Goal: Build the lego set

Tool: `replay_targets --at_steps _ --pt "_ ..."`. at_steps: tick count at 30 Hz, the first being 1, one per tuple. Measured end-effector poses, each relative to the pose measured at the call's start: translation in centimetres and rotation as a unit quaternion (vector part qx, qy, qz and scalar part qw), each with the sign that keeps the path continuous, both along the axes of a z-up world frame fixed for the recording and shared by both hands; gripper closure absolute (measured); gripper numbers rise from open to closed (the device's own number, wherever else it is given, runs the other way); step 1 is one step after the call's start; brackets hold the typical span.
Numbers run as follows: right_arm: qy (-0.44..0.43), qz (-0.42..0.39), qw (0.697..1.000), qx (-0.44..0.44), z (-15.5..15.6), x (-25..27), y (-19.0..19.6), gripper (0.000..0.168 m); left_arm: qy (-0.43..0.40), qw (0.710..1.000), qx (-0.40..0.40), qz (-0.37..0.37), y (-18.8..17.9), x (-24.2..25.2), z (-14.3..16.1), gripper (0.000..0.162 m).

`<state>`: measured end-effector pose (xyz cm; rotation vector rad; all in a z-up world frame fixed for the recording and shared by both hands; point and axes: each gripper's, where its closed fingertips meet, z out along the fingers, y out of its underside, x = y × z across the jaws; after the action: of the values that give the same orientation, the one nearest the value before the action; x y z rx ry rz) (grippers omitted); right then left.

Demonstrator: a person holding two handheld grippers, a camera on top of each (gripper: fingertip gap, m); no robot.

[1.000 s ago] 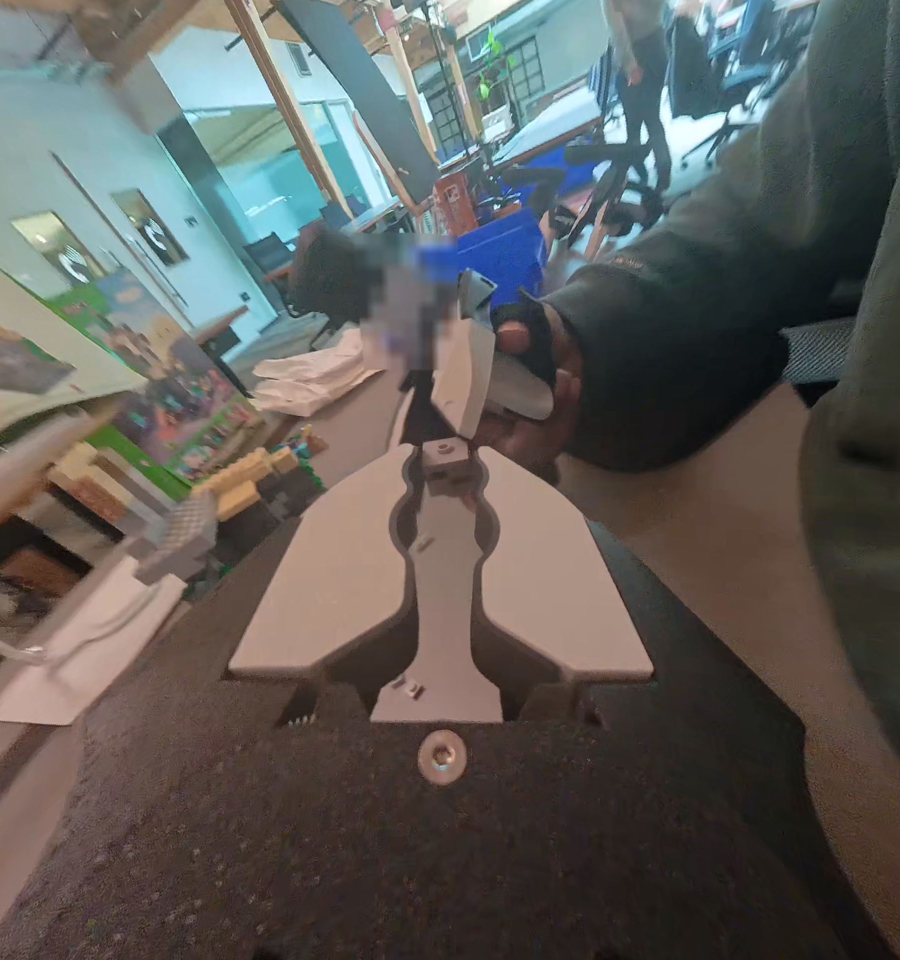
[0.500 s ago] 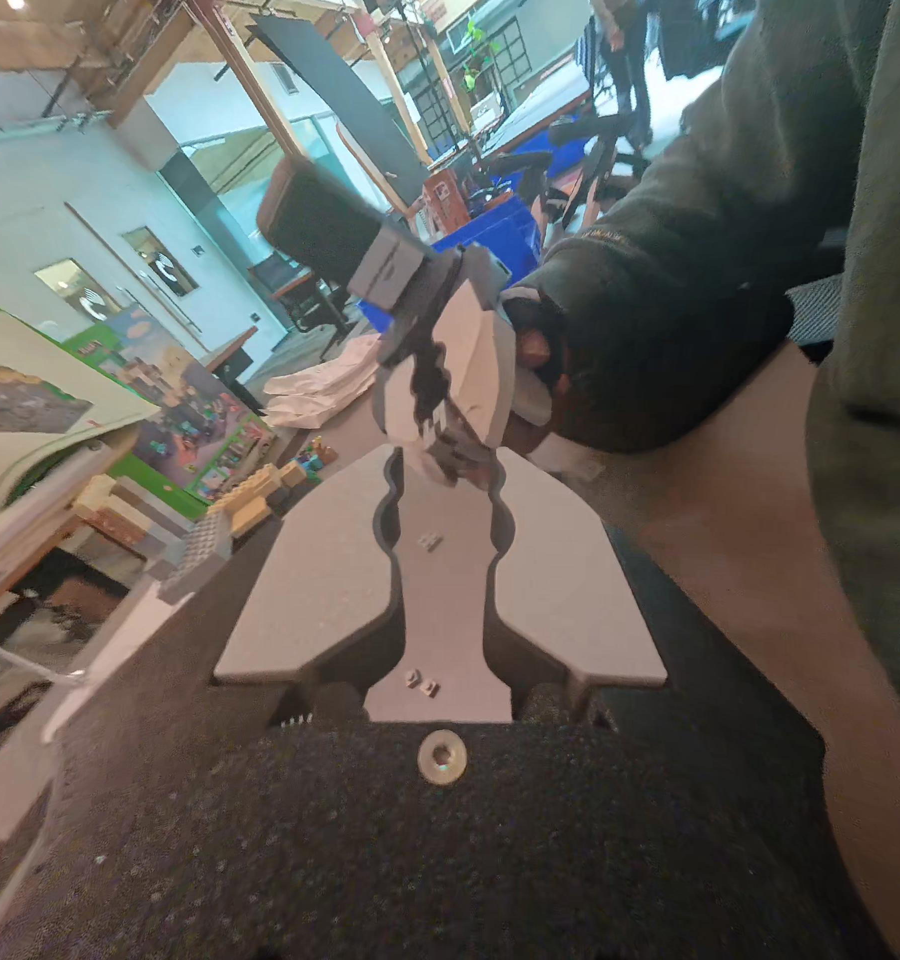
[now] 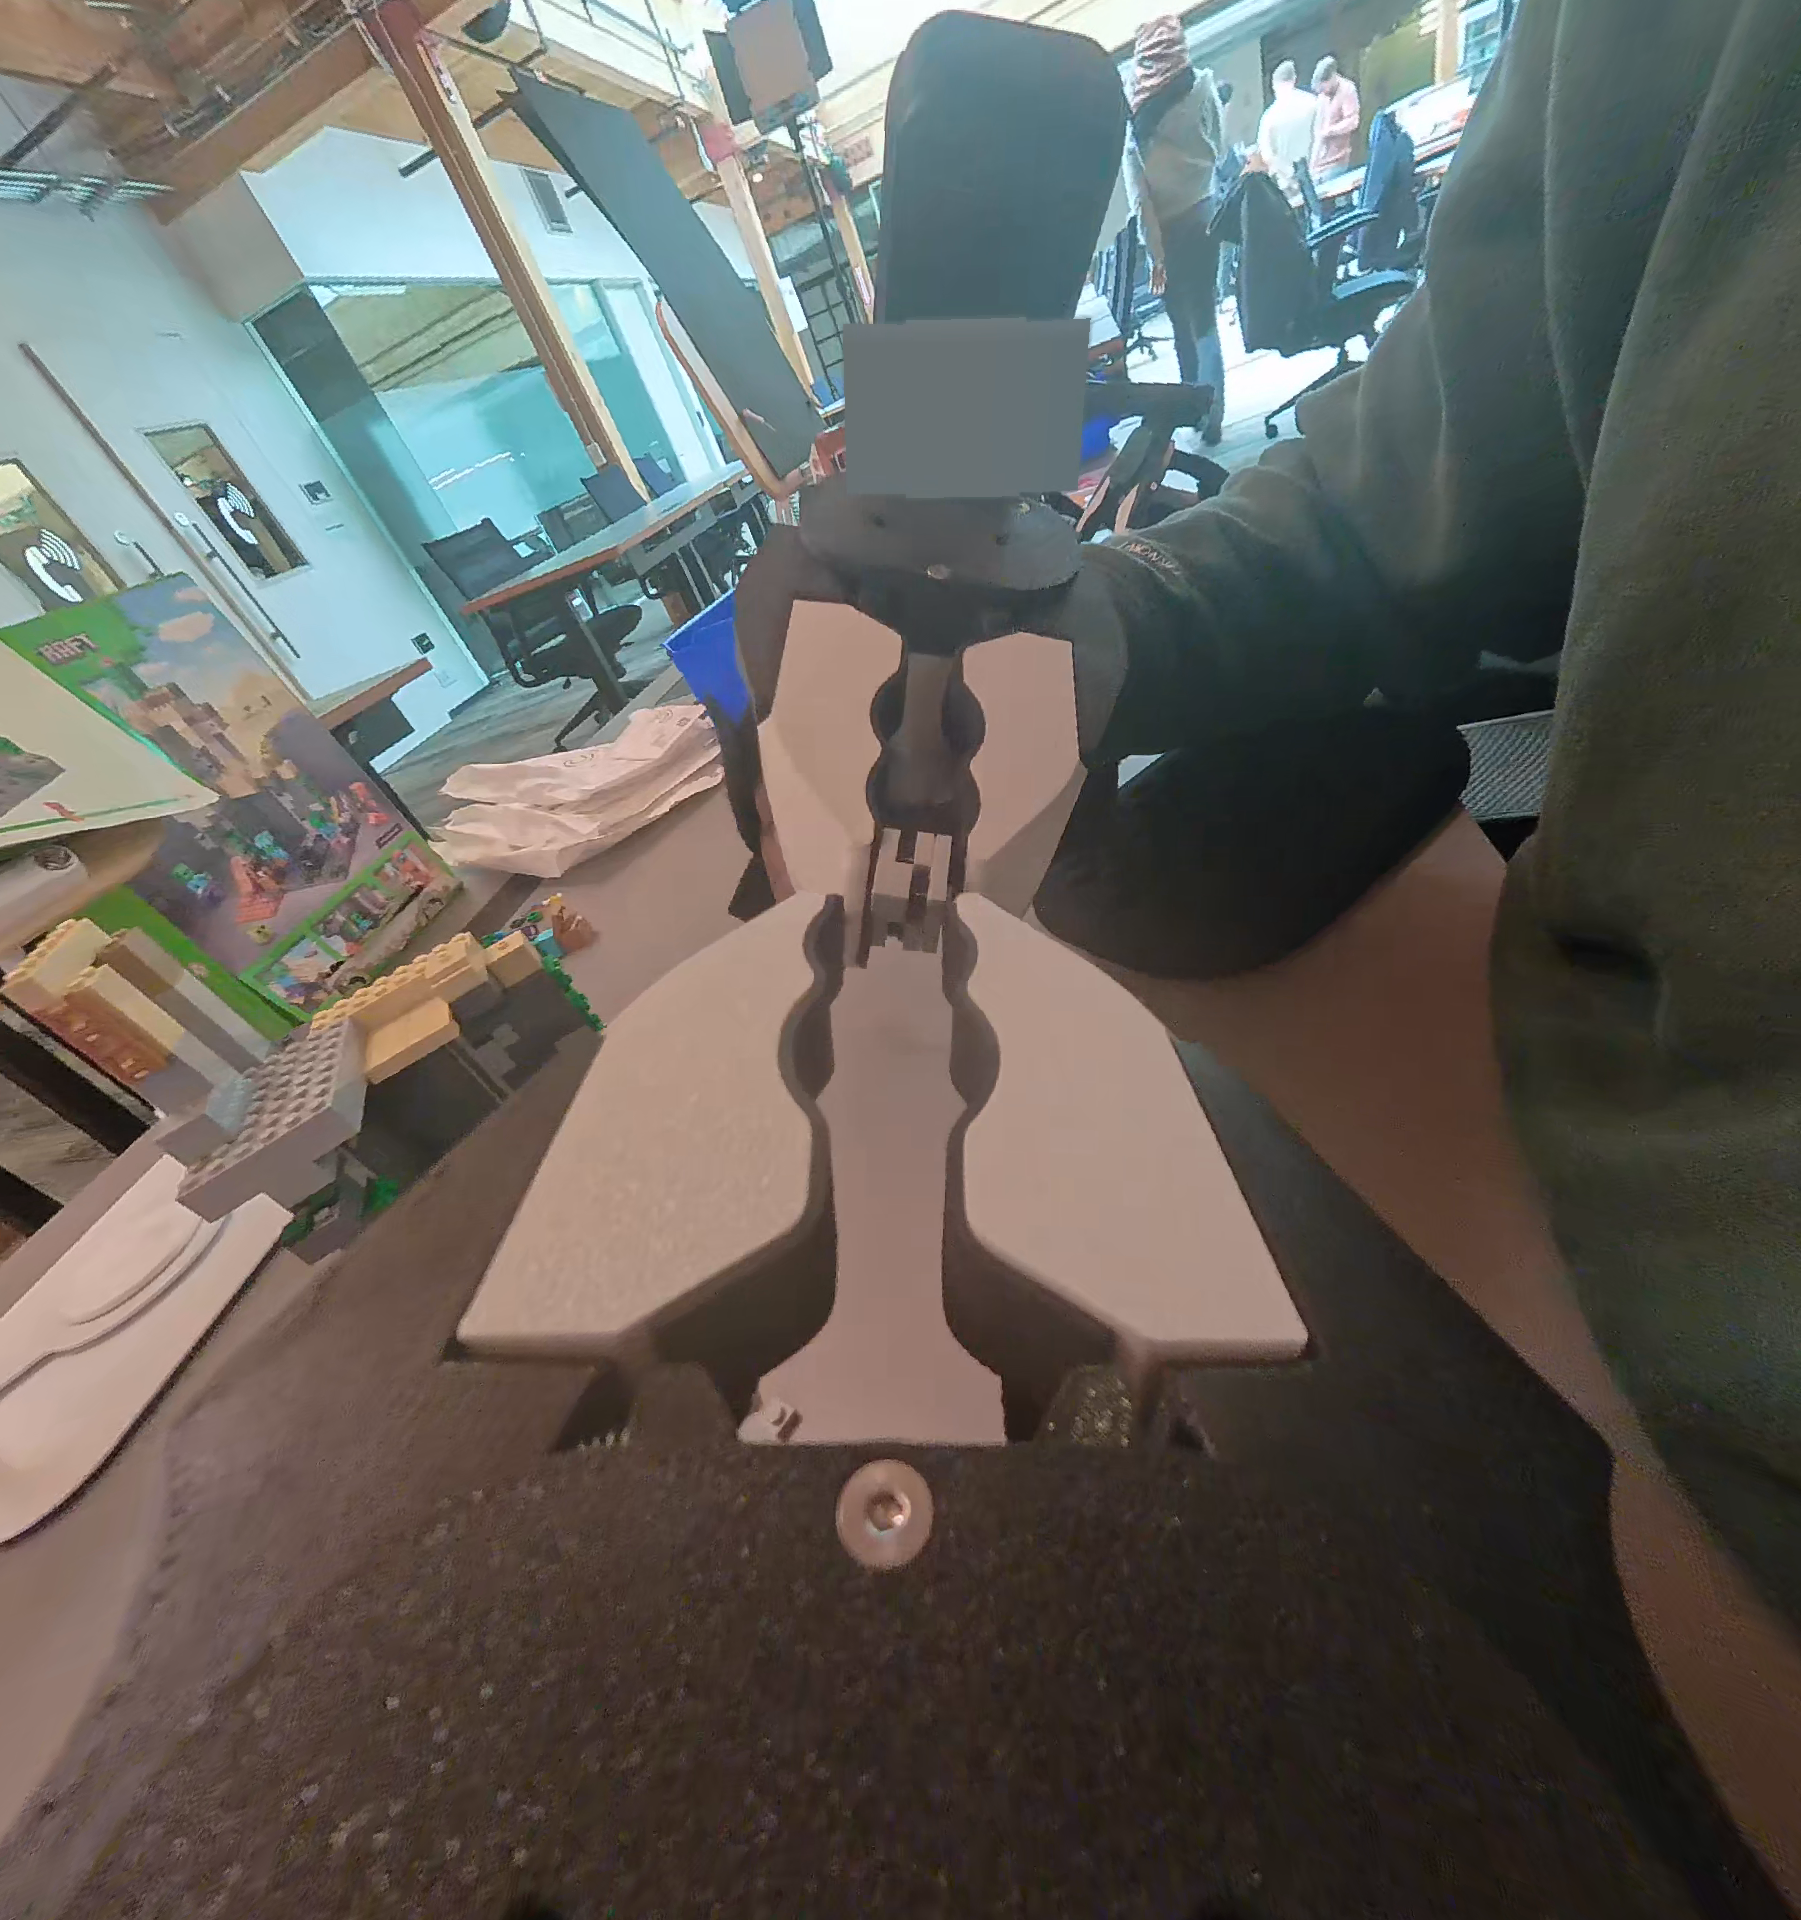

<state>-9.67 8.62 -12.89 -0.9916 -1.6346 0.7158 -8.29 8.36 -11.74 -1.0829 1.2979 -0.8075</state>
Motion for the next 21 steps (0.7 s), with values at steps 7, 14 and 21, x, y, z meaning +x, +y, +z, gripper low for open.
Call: replay_targets --at_steps 7,14,21 --pt "0.0 -0.009 1.0 0.008 -0.14 -0.15 -0.02 0.154 0.013 0.999 0.03 0.009 -0.16 -0.01 -0.11 0.146" --pt "-0.003 -0.014 1.0 0.016 0.05 -0.35 -0.1 0.154 0.014 0.999 0.051 0.011 -0.37 -0.17 0.08 0.15" --pt "0.0 -0.04 0.999 0.029 0.09 -0.61 0.41 0.154 0.011 0.998 0.057 0.017 0.05 -0.41 0.04 0.15"
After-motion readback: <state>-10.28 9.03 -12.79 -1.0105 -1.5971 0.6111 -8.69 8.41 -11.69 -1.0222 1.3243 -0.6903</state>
